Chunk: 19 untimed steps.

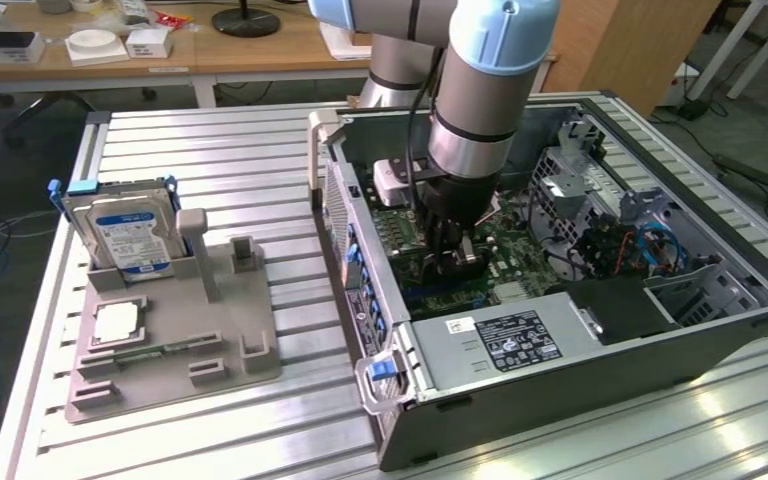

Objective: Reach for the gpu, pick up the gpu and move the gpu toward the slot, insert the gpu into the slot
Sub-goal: 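Insert the gpu into the slot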

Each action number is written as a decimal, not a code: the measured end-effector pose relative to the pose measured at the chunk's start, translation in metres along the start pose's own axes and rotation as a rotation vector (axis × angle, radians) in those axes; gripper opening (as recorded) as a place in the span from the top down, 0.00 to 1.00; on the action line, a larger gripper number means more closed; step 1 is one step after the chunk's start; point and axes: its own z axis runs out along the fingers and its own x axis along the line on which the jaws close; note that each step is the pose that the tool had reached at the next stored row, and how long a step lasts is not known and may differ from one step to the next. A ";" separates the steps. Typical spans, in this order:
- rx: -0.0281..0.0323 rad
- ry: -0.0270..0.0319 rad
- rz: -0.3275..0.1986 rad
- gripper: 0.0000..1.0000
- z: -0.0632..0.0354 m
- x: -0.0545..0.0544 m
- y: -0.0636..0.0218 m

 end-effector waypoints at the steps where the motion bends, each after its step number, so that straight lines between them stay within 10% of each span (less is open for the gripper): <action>1: -0.0005 0.0006 0.000 0.72 -0.0017 0.000 0.0000; 19: -0.0002 0.0021 0.000 0.72 -0.0059 0.000 -0.0002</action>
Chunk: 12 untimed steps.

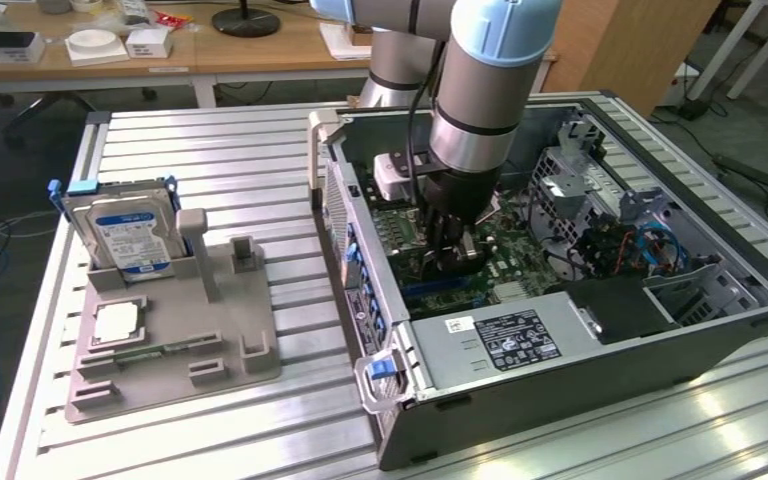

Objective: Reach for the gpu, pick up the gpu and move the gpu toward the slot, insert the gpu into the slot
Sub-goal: 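Insert the gpu into the slot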

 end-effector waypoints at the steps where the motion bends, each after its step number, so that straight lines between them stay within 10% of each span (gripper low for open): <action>1: 0.0000 0.0000 0.000 0.72 0.0000 0.000 0.0000; 12: 0.0000 0.0000 0.000 0.72 -0.0029 0.000 -0.0002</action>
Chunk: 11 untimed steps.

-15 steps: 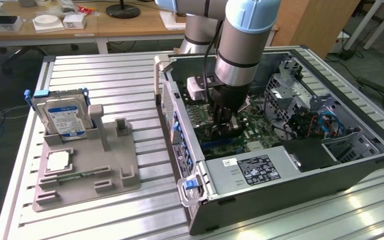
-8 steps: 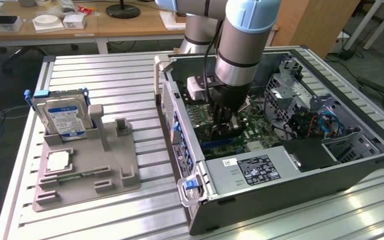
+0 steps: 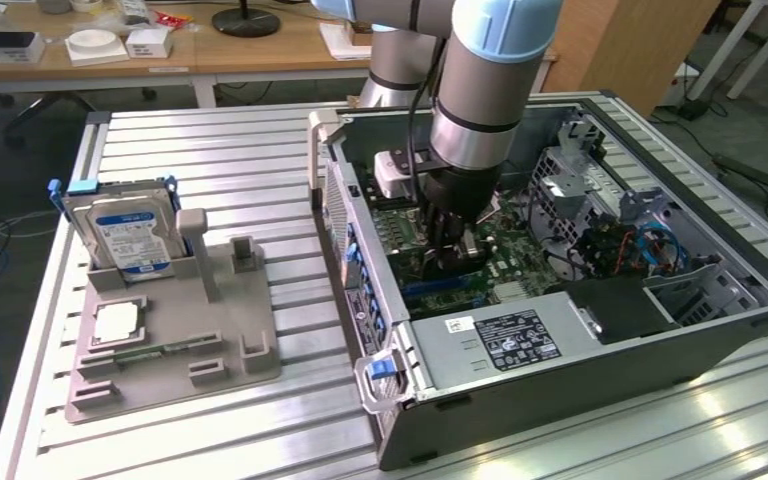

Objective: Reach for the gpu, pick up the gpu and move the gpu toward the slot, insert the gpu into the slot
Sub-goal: 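Insert the gpu into the slot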

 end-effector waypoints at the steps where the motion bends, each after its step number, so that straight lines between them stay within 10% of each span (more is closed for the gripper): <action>1: -0.0001 0.0000 0.000 0.72 0.0000 0.000 -0.0001; 11: 0.0001 0.0004 0.015 0.72 0.0000 0.000 -0.0026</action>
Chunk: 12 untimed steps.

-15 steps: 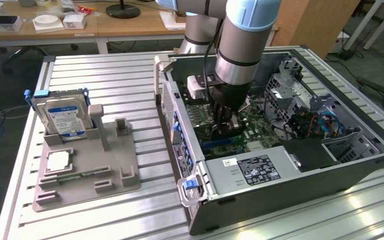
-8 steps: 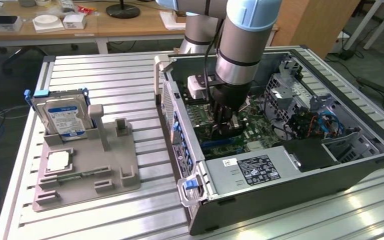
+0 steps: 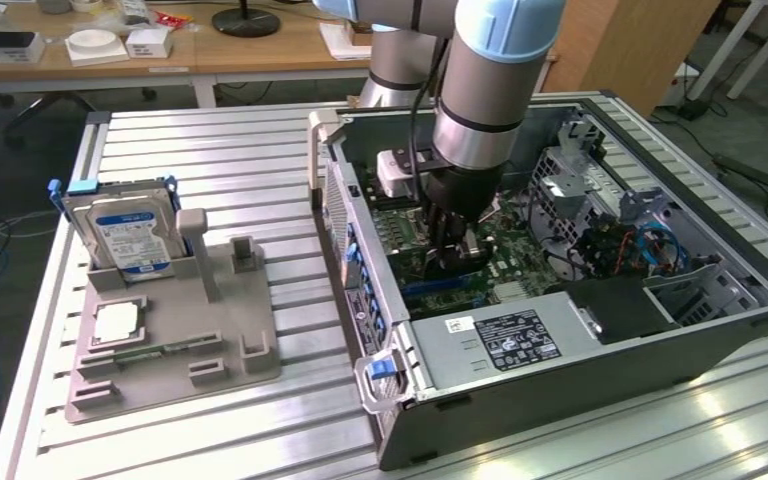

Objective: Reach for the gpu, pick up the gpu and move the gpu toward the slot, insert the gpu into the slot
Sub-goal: 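Insert the gpu into the slot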

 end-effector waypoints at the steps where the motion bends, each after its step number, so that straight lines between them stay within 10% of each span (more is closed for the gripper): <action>1: 0.0001 0.0000 0.003 0.72 0.0000 0.000 0.0000; 12: 0.0004 0.0007 0.030 0.72 0.0000 0.004 0.0000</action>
